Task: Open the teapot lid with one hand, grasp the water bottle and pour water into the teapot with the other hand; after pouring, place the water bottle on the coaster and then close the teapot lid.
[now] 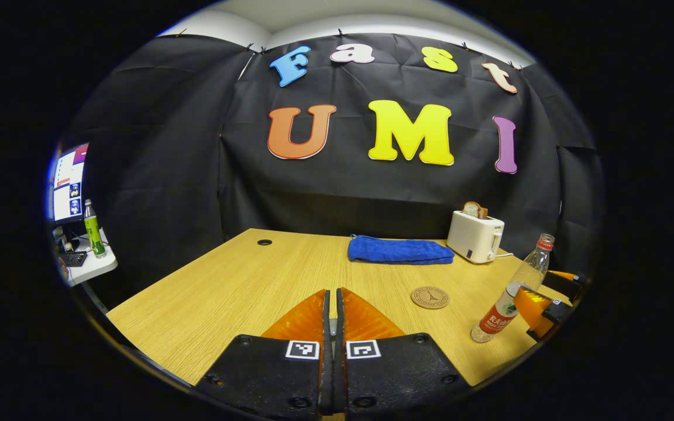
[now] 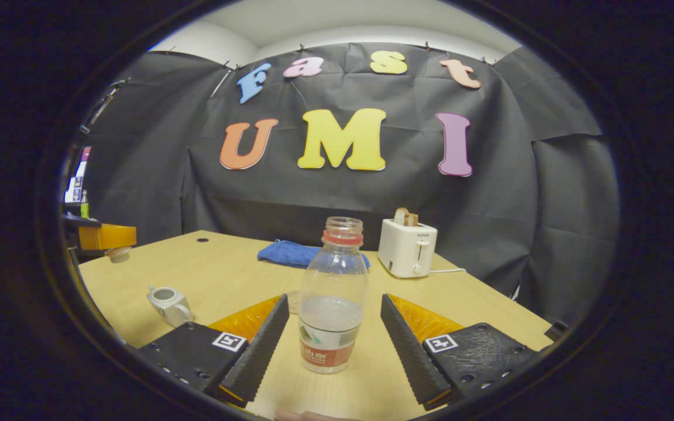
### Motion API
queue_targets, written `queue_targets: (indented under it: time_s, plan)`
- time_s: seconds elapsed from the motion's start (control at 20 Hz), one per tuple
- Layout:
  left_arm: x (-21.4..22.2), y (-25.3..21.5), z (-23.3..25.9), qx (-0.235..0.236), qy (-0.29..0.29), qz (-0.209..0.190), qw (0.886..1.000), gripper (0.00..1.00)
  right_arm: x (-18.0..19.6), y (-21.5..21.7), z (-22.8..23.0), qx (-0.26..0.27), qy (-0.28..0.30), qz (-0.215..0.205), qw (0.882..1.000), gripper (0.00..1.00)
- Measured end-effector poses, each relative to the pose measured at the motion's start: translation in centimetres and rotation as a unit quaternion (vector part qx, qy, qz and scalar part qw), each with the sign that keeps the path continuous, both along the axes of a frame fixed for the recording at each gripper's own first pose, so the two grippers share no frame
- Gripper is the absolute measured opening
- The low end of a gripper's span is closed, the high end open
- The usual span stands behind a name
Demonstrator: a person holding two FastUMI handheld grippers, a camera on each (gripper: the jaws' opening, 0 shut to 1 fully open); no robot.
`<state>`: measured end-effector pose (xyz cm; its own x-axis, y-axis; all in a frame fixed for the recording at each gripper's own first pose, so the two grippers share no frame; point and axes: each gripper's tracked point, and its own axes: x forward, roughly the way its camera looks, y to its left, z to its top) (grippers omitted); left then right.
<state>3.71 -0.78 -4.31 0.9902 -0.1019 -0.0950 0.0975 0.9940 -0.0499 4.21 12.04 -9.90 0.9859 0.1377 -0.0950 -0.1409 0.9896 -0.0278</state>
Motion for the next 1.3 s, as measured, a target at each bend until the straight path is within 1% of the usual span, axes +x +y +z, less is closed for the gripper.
queue_targets:
  time_s: [0.1,0.2,0.25,0.3,0.45,0.5,0.55,0.6,0.7,0.75,0.85,1.0,1.15,1.3]
  plan:
    - [-0.3,0.2,0.1,0.017,-0.002,-0.005,1.000,0.03,0.4,0.2,-0.3,-0.012,-0.008,-0.007,1.000,0.95]
    - [-0.6,0.1,0.1,0.034,-0.001,-0.006,0.999,0.03,1.2,-0.3,-0.8,-0.015,-0.013,-0.033,0.999,0.97]
    - [-0.8,0.0,0.0,0.036,0.001,-0.012,0.999,0.02,1.5,0.0,-1.2,-0.014,-0.012,-0.034,0.999,0.94]
    - [-1.0,-0.2,0.1,0.035,0.002,-0.016,0.999,0.02,1.9,0.7,-1.8,-0.013,-0.006,-0.032,0.999,0.94]
    - [-1.1,0.2,0.2,0.041,0.002,-0.017,0.999,0.03,3.2,0.6,-2.9,0.017,0.021,-0.037,0.999,0.92]
    - [-1.1,0.4,0.4,0.044,0.000,-0.015,0.999,0.02,3.5,0.4,-3.2,0.025,0.033,-0.039,0.998,0.89]
    - [-1.1,0.7,0.5,0.047,-0.002,-0.010,0.999,0.02,3.5,0.2,-3.0,0.033,0.031,-0.042,0.998,0.81]
    - [-1.0,1.1,0.7,0.046,-0.003,-0.005,0.999,0.02,3.5,-0.2,-2.9,0.034,0.031,-0.047,0.998,0.76]
    - [-1.1,1.4,0.9,0.033,-0.002,-0.006,0.999,0.03,3.2,-0.5,-2.1,0.035,0.027,-0.052,0.998,0.73]
    - [-1.1,1.6,1.0,0.026,-0.001,-0.008,1.000,0.03,3.1,-0.6,-1.9,0.027,0.024,-0.055,0.998,0.72]
    - [-1.2,2.5,1.3,0.019,0.001,-0.005,1.000,0.03,2.7,-0.8,-1.0,-0.002,0.010,-0.064,0.998,0.72]
    - [-1.3,4.6,1.9,0.015,-0.004,0.008,1.000,0.03,2.6,-0.5,0.1,-0.078,-0.009,-0.074,0.994,0.71]
    - [-1.4,6.1,2.6,0.005,-0.007,0.013,1.000,0.03,3.0,0.0,1.4,-0.168,-0.026,-0.086,0.982,0.72]
    - [-1.6,7.6,3.1,0.016,-0.016,0.016,1.000,0.02,3.4,0.9,2.1,-0.236,-0.036,-0.091,0.967,0.72]
